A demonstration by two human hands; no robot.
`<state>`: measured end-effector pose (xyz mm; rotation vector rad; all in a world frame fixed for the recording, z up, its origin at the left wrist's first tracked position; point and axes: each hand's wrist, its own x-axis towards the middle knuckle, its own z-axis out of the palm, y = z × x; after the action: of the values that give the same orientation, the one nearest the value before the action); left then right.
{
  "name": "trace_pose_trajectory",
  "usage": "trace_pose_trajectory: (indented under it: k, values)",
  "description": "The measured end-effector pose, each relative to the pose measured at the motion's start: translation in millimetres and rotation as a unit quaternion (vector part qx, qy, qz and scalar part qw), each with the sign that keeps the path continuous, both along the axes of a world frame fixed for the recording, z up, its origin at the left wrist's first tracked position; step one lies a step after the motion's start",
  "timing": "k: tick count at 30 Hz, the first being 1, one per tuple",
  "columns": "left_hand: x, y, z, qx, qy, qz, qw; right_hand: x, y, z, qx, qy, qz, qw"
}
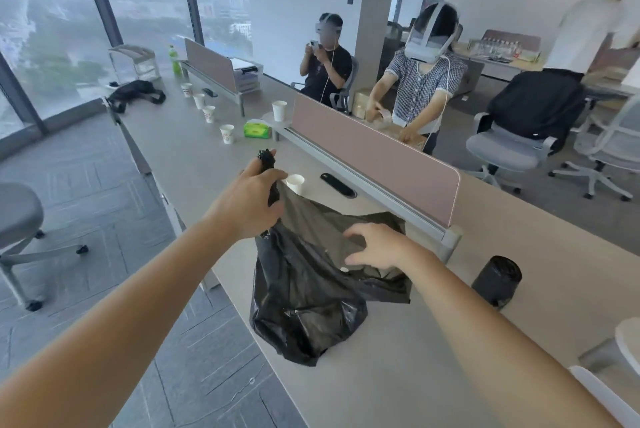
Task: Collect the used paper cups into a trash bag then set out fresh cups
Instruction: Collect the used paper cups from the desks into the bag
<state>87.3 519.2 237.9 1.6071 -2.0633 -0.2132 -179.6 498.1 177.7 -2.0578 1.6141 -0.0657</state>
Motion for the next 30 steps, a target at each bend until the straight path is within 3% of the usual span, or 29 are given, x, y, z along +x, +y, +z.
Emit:
trace_pose_trajectory:
  k: [4,9,16,25,30]
  values:
    - [22.4,-13.9,-15.8,0.045,-0.058,0.013,0.997,16.7,2.6,8.4,-0.059,-0.011,-0.001,0.998]
    - [32.3,-37.3,-22.7,0.029,-0.012,0.025,0.999,8.7,-13.8,6.6,-0.149,0.021,-0.031,0.988]
    - [27.8,-86.3,-38.8,0.073,-0.047,0.018,0.996,-33.5,-75.1,-54.5,-0.083,-0.018,-0.189,0.978]
    - [7.0,-143.3,-58.7,0.091,-0.105,0.022,0.990,-75.4,-123.6,-192.0,0.135,0.114,-0.214,0.961]
    - [12.9,-163.2,-62.7,0.078,-0.060,0.046,0.994,-76.3,-121.5,-208.3,0.110,0.134,-0.236,0.956]
